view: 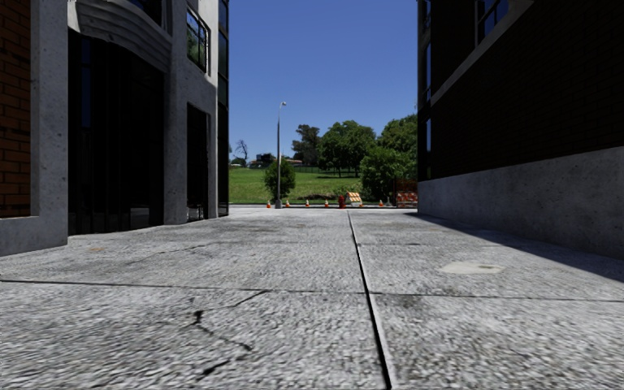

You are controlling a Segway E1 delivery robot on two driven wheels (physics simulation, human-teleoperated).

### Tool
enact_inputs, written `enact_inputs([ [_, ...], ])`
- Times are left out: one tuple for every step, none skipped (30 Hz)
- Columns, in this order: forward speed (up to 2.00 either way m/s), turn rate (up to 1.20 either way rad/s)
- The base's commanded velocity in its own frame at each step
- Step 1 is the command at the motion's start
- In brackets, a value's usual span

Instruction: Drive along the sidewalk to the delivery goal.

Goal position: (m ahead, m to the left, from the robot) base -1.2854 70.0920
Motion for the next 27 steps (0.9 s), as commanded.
enact_inputs([
  [2.0,0.0],
  [2.0,0.0],
  [2.0,0.0],
  [2.0,0.0],
  [2.0,0.0],
  [2.0,0.0],
  [2.0,0.0],
  [2.0,0.0],
  [2.0,0.0],
  [2.0,0.0],
  [2.0,0.0],
  [2.0,0.0],
  [2.0,0.0],
  [2.0,0.0],
  [2.0,0.0],
  [2.0,0.0],
  [2.0,0.0],
  [2.0,0.0],
  [2.0,0.0],
  [2.0,0.0],
  [2.0,0.0],
  [2.0,0.0],
  [2.0,0.0],
  [2.0,0.0],
  [2.0,0.0],
  [2.0,0.0],
  [2.0,0.0],
])
